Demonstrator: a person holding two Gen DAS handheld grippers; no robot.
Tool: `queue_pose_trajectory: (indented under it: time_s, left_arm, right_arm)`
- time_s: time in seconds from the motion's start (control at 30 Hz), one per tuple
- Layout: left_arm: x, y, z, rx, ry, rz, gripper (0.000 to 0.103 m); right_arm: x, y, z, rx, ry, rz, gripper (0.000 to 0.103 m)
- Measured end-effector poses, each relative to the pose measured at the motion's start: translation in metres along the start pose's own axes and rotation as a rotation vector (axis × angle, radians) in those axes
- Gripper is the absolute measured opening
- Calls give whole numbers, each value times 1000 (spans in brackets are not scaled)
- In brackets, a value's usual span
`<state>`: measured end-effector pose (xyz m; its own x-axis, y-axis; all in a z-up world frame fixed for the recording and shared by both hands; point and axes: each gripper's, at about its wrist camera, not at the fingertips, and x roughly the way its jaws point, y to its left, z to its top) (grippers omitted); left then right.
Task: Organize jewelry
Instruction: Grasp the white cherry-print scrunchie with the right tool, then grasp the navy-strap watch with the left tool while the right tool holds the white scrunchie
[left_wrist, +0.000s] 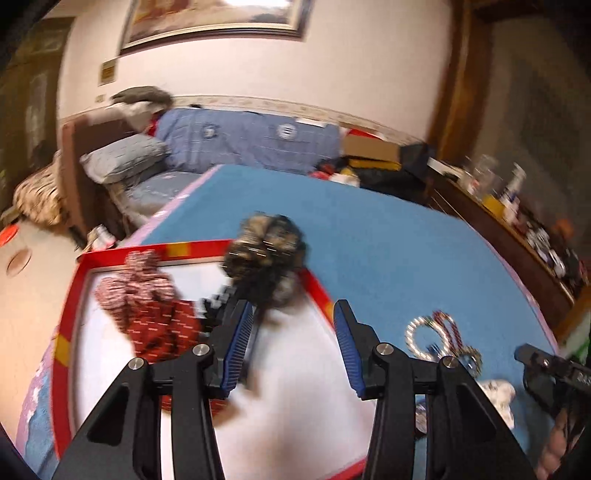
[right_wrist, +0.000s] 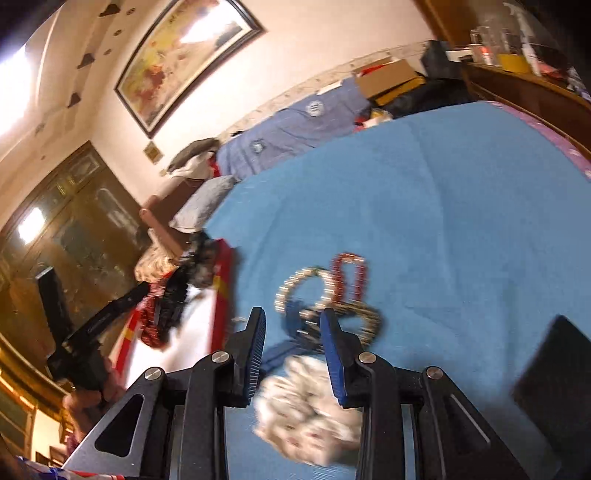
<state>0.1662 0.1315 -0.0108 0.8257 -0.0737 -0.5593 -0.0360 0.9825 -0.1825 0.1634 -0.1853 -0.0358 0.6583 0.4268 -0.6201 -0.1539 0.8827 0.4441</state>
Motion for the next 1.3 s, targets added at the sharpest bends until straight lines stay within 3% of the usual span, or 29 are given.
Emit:
queue_pose_trajectory:
  time_s: [0.07,0.13,0.2,0.33,0.57,0.7,0.73,0.77,0.8,0.87,0.97,1.07,1.3]
  left_arm:
    - [4,-10,-4,30,24,-54,44]
    - [6,-15,-7,43,48,-107,45]
    - [9,-20,-9,56,66,-140,46]
    - [11,-25,-12,74,69,-138,50]
    - [12,-20,-12,52,83,-161,50]
    - [13,-33,-17,115,108,-199,52]
    - [13,-39,-20,144,121,-215,53]
    - [14,-44,-23,166,128,-226,53]
    - [14,-50,-25,194,138,-243,54]
    - [16,-66,-34,266,179,-295,57]
    - [19,-94,-51,400,234,-352,57]
    - [21,-118,-67,514,251,-346,57]
    - [49,-136,-69,523,338,-320,57]
  right_arm:
    - [0,-1,-1,-15,19,-14,34]
    - [2,2,-3,-30,42,-9,46]
    - [5,6,-5,-51,66,-25,65]
    - [8,9,-9,-86,98,-41,82]
    - [35,18,-28,-189,270,-64,85]
    - [50,32,-46,-332,335,-170,86]
    - [52,35,-49,-360,338,-188,86]
    - [52,36,-51,-378,329,-205,78]
    - [50,35,-51,-388,310,-223,52]
    - [45,23,-45,-347,281,-252,23]
    - [31,-3,-30,-193,242,-215,22]
    - [13,-15,-20,-115,166,-187,22]
    - [-1,-22,-16,-59,149,-137,22]
